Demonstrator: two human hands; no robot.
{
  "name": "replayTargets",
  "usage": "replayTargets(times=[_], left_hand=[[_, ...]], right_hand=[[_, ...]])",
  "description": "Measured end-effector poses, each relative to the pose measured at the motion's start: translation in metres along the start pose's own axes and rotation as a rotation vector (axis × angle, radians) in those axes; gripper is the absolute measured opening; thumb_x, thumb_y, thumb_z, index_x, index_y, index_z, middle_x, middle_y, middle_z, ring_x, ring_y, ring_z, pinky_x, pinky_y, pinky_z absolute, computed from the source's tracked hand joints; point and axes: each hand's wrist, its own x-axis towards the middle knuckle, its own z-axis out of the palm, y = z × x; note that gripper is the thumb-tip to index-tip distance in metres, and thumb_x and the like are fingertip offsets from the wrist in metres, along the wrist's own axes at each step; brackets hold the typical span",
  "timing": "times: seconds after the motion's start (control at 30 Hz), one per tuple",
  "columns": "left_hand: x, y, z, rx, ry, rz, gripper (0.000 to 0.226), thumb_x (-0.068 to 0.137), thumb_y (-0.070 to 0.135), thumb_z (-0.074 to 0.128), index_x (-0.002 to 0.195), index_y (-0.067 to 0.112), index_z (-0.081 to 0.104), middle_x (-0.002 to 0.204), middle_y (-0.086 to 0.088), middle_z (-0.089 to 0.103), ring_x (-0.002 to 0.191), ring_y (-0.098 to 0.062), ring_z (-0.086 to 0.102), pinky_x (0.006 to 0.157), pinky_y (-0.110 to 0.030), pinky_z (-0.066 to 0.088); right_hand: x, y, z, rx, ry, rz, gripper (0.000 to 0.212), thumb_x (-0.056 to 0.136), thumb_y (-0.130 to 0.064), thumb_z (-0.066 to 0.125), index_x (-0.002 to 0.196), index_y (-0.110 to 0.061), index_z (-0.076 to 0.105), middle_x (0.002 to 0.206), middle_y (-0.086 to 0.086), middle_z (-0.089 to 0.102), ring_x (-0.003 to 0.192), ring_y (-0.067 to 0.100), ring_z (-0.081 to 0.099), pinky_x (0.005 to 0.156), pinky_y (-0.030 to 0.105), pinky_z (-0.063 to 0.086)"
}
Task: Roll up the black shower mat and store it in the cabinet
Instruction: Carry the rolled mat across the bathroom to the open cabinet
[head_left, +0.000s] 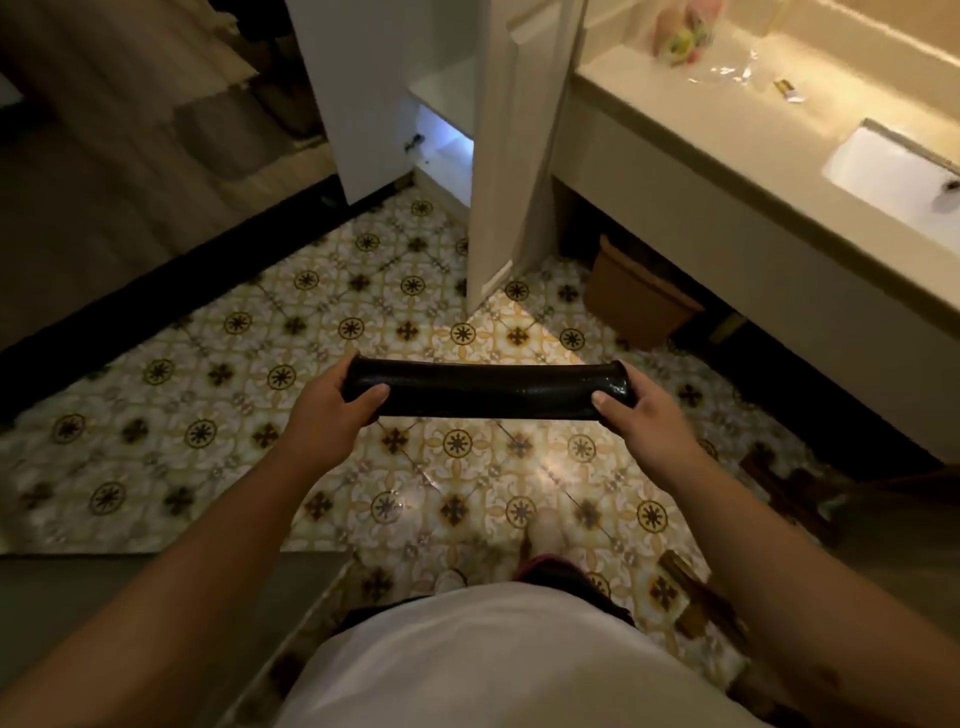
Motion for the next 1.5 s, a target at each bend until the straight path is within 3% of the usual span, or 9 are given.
replayTargets(times=[0.3, 0.43, 0.6, 0.83, 1.0, 1.13, 1.23, 1.33, 1.5], left_hand=[[0.083, 0.014, -0.017, -0.041, 0.266, -0.158, 0.063, 0.089, 0.025, 0.065, 0.145, 0.015, 0.039, 0.13, -0.007, 0.055, 0.112, -0.024, 0.058, 0.094, -0.046, 0.052], [0.106, 0.024, -0.016, -0.042, 0.399, -0.178, 0.062, 0.09, 0.024, 0.065, 0.145, 0.014, 0.038, 0.128, -0.003, 0.054, 0.115, -0.023, 0.056, 0.097, -0.046, 0.049], [0.128, 0.027, -0.015, -0.14, 0.518, -0.207, 0.055, 0.089, 0.02, 0.066, 0.14, 0.014, 0.044, 0.106, 0.016, 0.057, 0.097, -0.007, 0.062, 0.088, -0.041, 0.054], [0.161, 0.014, -0.042, -0.187, 0.552, -0.242, 0.055, 0.088, 0.016, 0.066, 0.083, 0.07, 0.057, 0.09, 0.024, 0.063, 0.08, 0.007, 0.064, 0.069, -0.026, 0.059], [0.208, -0.003, -0.078, -0.216, 0.586, -0.247, 0.031, 0.089, 0.016, 0.067, 0.109, 0.039, 0.062, 0.098, 0.017, 0.059, 0.089, -0.003, 0.062, 0.069, -0.018, 0.055], [0.258, -0.009, -0.125, -0.131, 0.546, -0.262, 0.052, 0.089, 0.017, 0.066, 0.137, 0.007, 0.048, 0.116, -0.003, 0.061, 0.096, -0.008, 0.061, 0.072, -0.012, 0.051], [0.294, -0.008, -0.163, -0.185, 0.493, -0.305, 0.059, 0.089, 0.017, 0.065, 0.142, 0.006, 0.041, 0.126, -0.014, 0.057, 0.107, -0.024, 0.06, 0.088, -0.04, 0.055], [0.332, -0.007, -0.202, -0.13, 0.464, -0.275, 0.06, 0.089, 0.021, 0.066, 0.143, 0.011, 0.042, 0.124, -0.007, 0.058, 0.108, -0.022, 0.06, 0.092, -0.044, 0.052], [0.399, -0.002, -0.245, -0.14, 0.416, -0.235, 0.026, 0.088, 0.019, 0.067, 0.106, 0.036, 0.059, 0.103, 0.006, 0.064, 0.096, -0.02, 0.066, 0.079, -0.04, 0.059]], right_hand=[[0.176, -0.039, 0.024, -0.035, -0.291, -0.038, 0.05, 0.095, -0.022, 0.063, 0.142, -0.016, 0.048, 0.129, 0.006, 0.061, 0.114, 0.02, 0.061, 0.096, 0.038, 0.05], [0.245, -0.069, 0.038, -0.007, -0.409, -0.07, 0.027, 0.094, -0.013, 0.063, 0.114, -0.031, 0.064, 0.11, 0.001, 0.069, 0.103, 0.017, 0.067, 0.084, 0.03, 0.053], [0.31, -0.106, 0.058, -0.09, -0.532, -0.136, 0.032, 0.093, -0.015, 0.064, 0.096, -0.046, 0.07, 0.097, -0.009, 0.072, 0.096, 0.012, 0.068, 0.08, 0.027, 0.056], [0.368, -0.128, 0.105, -0.171, -0.632, -0.193, 0.021, 0.093, -0.017, 0.065, 0.11, -0.029, 0.066, 0.104, -0.001, 0.071, 0.097, 0.016, 0.069, 0.08, 0.031, 0.057], [0.409, -0.141, 0.153, -0.192, -0.635, -0.172, 0.023, 0.087, -0.025, 0.07, 0.107, -0.036, 0.067, 0.105, 0.001, 0.072, 0.098, 0.022, 0.069, 0.084, 0.043, 0.057], [0.439, -0.159, 0.196, -0.146, -0.63, -0.115, 0.039, 0.074, -0.044, 0.074, 0.113, -0.037, 0.068, 0.107, -0.006, 0.072, 0.101, 0.016, 0.069, 0.086, 0.038, 0.057], [0.462, -0.174, 0.227, -0.138, -0.565, -0.106, 0.027, 0.08, -0.033, 0.075, 0.103, -0.045, 0.068, 0.107, -0.004, 0.071, 0.102, 0.019, 0.067, 0.09, 0.044, 0.055], [0.483, -0.191, 0.254, -0.111, -0.53, -0.093, 0.028, 0.084, -0.025, 0.074, 0.104, -0.045, 0.069, 0.104, -0.003, 0.073, 0.1, 0.02, 0.068, 0.084, 0.039, 0.058], [0.52, -0.22, 0.285, -0.105, -0.489, -0.069, 0.026, 0.077, -0.037, 0.072, 0.095, -0.054, 0.068, 0.093, -0.012, 0.073, 0.086, 0.012, 0.071, 0.067, 0.024, 0.057]])
